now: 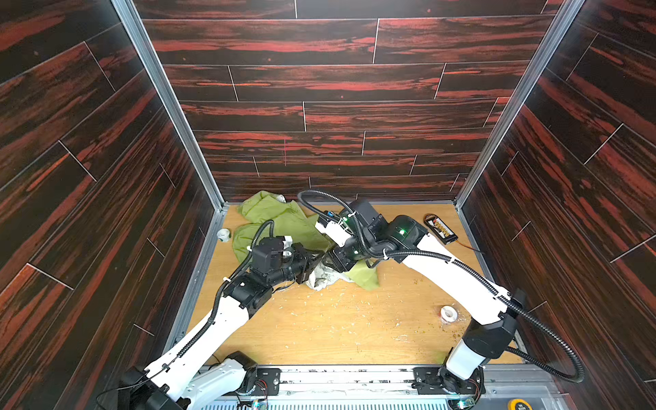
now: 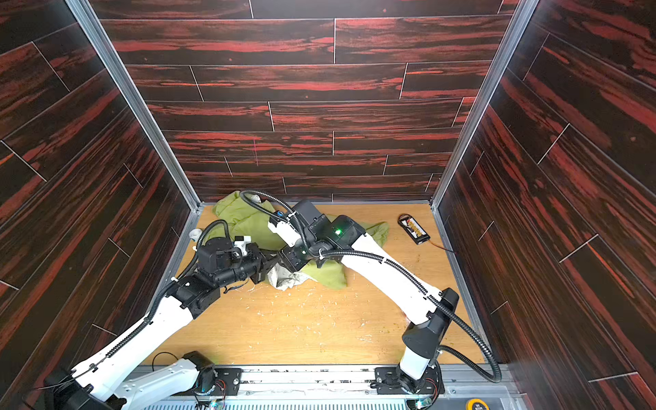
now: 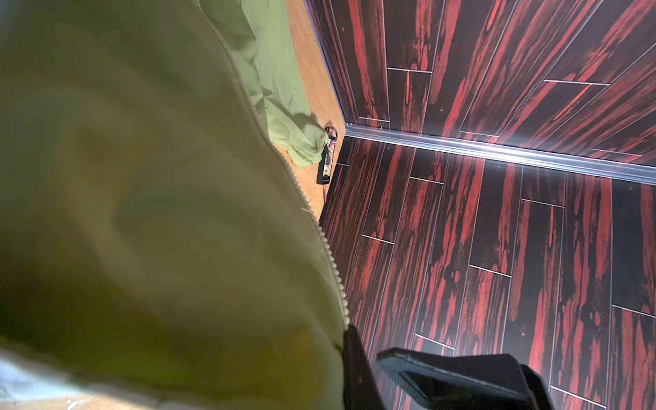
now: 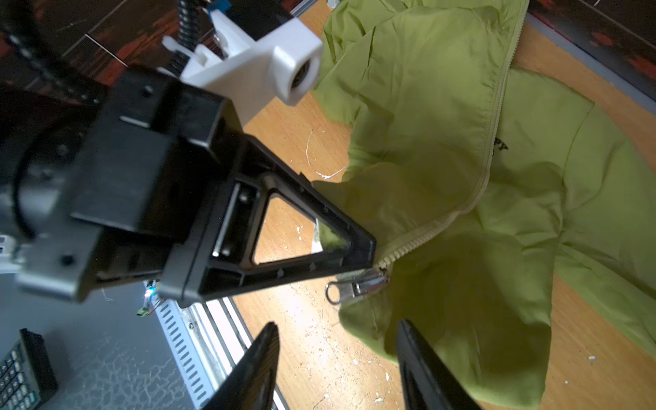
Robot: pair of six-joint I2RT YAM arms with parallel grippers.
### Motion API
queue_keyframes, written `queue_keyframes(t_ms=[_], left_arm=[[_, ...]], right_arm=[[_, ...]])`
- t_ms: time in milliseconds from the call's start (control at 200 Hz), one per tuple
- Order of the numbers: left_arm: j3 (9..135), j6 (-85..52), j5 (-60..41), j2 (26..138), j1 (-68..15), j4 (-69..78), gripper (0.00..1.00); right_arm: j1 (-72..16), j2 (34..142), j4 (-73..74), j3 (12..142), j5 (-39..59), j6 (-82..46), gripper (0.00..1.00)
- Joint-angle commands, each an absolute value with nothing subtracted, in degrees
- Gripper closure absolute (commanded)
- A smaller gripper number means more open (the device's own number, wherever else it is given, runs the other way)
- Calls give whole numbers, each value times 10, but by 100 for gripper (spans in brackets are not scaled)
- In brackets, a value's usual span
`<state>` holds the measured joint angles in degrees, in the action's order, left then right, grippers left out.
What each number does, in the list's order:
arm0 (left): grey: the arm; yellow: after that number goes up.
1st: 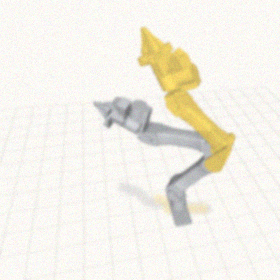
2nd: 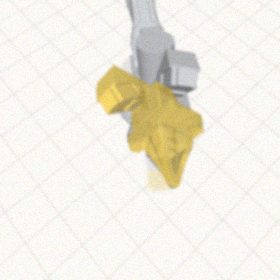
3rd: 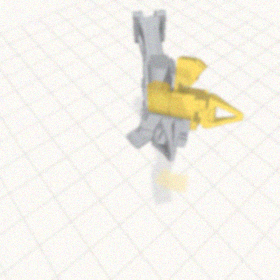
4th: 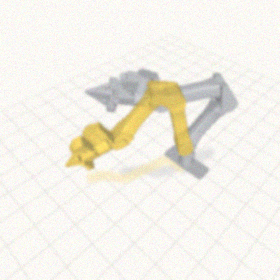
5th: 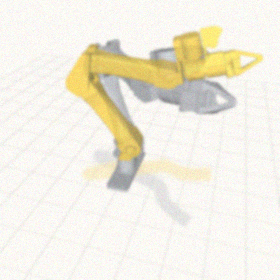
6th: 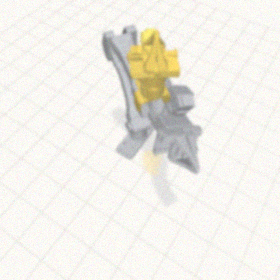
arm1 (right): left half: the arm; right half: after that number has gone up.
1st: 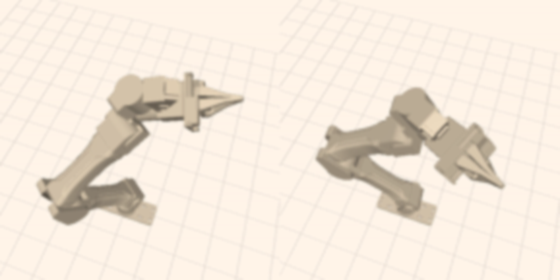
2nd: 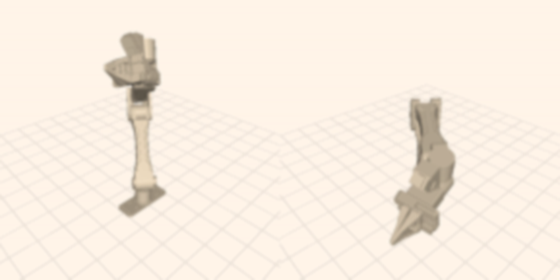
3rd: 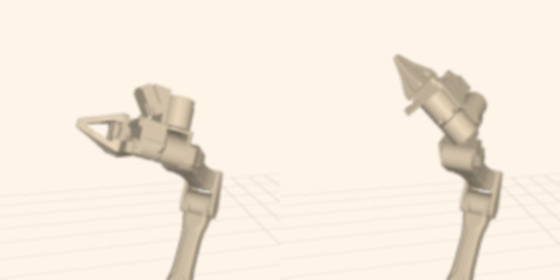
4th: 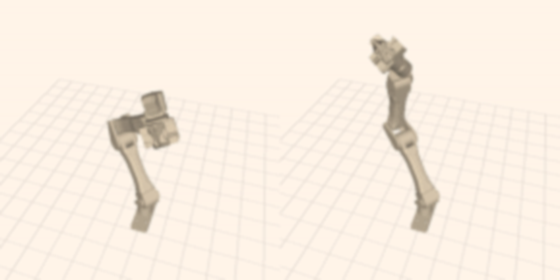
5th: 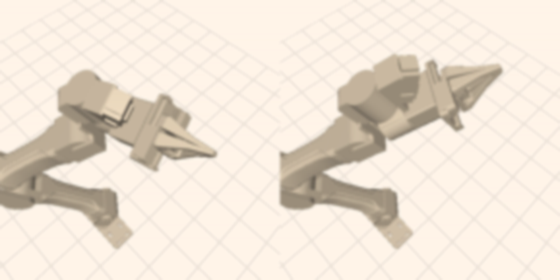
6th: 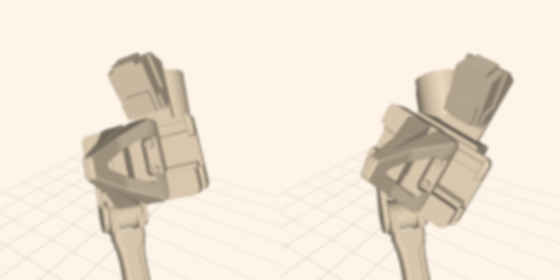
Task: Zip up the jacket
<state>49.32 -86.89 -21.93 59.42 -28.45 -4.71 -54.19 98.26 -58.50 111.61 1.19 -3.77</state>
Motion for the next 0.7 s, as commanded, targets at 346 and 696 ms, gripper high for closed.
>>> queue_keyframes(t_ms=[346, 696], left_arm=[[534, -876, -255, 592, -281, -40, 100], [540, -873, -267, 608, -281, -33, 100]], right_arm=[[-563, 1010, -572, 1106, -60, -11, 48], [-565, 1004, -558, 1104, -99, -11, 55]])
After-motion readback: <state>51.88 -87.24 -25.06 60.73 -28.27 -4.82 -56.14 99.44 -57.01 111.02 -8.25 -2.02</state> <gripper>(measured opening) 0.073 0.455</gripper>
